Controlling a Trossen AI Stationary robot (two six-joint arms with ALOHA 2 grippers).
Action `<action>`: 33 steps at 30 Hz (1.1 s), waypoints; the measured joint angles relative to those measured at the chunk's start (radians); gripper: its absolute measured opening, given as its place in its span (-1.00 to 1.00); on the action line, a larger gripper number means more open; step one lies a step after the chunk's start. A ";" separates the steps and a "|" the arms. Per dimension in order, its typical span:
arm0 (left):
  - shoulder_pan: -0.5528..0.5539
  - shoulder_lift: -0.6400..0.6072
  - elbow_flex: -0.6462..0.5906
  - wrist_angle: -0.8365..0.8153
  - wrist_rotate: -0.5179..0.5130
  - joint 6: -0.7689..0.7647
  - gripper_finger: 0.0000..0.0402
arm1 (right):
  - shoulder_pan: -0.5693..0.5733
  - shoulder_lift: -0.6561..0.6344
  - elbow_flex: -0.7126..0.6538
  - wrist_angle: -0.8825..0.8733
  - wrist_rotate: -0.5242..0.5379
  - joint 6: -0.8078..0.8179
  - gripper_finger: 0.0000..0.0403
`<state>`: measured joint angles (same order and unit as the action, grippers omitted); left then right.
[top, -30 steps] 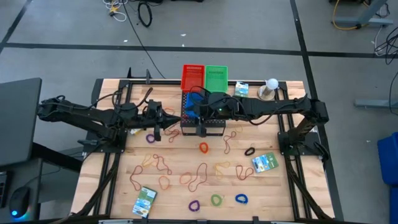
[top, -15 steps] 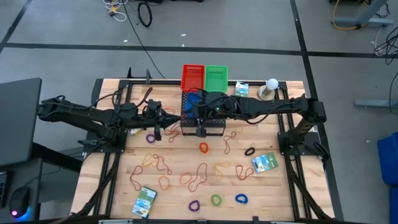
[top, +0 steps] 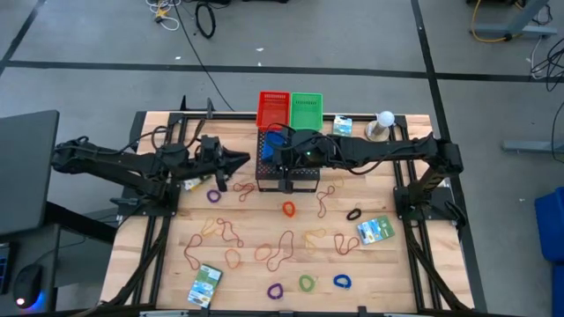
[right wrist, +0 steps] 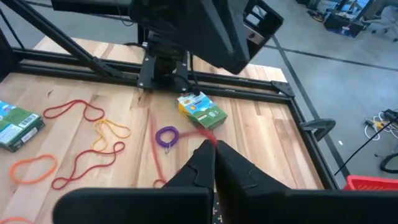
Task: Pick & Place Office Desk Supplies
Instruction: Put the red rubber band into the green bin on the shelf
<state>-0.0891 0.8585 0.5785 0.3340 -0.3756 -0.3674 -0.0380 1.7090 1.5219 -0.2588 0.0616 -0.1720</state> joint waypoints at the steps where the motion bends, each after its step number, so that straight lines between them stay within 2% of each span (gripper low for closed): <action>1: 0.000 -0.014 0.000 -0.024 -0.009 0.000 -0.63 | 0.000 -0.003 0.000 -0.001 0.000 0.005 -0.98; 6: 0.000 -0.098 0.000 -0.132 -0.051 0.004 -0.44 | -0.006 -0.030 0.000 -0.008 0.006 0.023 -0.98; 9: 0.001 -0.163 0.000 -0.188 -0.056 0.034 -0.42 | -0.015 -0.060 0.008 -0.021 0.025 0.036 -0.98; 12: 0.022 -0.210 0.000 -0.259 -0.059 0.055 -0.52 | -0.033 -0.084 0.057 -0.073 0.070 0.046 -0.99; 16: 0.077 -0.231 -0.037 -0.290 -0.040 0.066 -0.80 | -0.071 -0.088 0.162 -0.191 0.138 0.044 -0.99; 18: 0.109 -0.231 -0.081 -0.253 -0.004 0.057 -0.94 | -0.097 -0.088 0.215 -0.225 0.163 0.044 -0.99; 21: 0.149 -0.230 -0.175 -0.125 0.039 0.037 -0.97 | -0.145 -0.088 0.277 -0.273 0.202 0.051 -0.99; 24: 0.177 -0.214 -0.275 0.043 0.020 0.035 -0.97 | -0.211 -0.088 0.326 -0.313 0.245 0.064 -1.00; 27: 0.202 -0.198 -0.347 0.144 -0.021 0.008 -0.97 | -0.294 -0.089 0.332 -0.335 0.269 0.092 -1.00; 33: 0.222 -0.184 -0.374 0.163 -0.035 -0.034 -0.96 | -0.472 -0.071 0.276 -0.376 0.268 0.191 -1.00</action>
<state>0.1329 0.6748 0.2043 0.4969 -0.4107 -0.4013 -0.5095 1.6379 1.7975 -0.6344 0.3301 0.0193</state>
